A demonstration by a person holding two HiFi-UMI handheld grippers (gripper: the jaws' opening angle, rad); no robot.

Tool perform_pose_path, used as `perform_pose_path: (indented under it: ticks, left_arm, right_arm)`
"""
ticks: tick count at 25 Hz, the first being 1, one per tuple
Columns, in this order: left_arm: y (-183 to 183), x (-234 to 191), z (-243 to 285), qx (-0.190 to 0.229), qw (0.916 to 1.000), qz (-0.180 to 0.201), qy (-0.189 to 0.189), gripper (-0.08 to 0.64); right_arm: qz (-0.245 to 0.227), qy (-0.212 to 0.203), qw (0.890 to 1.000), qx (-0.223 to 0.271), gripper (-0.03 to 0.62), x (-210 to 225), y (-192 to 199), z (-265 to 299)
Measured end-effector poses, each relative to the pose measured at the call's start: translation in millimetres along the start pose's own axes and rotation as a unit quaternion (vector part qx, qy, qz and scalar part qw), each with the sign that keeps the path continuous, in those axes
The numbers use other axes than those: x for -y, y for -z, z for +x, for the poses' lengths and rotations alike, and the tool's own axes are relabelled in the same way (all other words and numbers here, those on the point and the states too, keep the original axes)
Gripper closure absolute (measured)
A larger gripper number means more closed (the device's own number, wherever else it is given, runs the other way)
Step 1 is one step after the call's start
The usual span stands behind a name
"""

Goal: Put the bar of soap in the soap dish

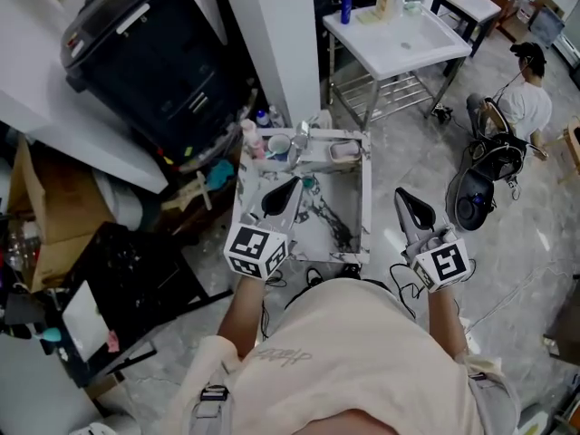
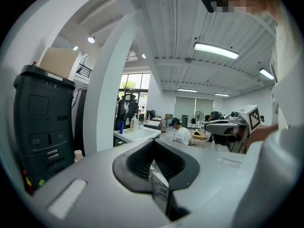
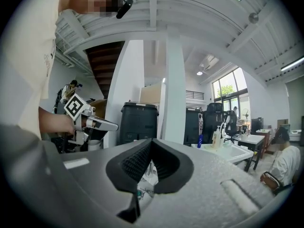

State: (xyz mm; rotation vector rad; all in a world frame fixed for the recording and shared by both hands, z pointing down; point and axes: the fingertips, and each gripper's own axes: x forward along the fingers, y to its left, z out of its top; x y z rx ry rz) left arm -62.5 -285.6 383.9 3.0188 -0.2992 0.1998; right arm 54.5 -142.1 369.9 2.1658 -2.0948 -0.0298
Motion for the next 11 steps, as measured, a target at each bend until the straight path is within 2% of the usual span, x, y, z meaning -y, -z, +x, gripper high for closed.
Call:
perform_pose_path:
  ticks: [11]
  left_arm:
    - [-2,-4,-4,-0.010,0.9999,0.008,0.006,0.546]
  right_arm:
    - [-0.018,-0.014,1.000,-0.009,0.591,-10,-1,15]
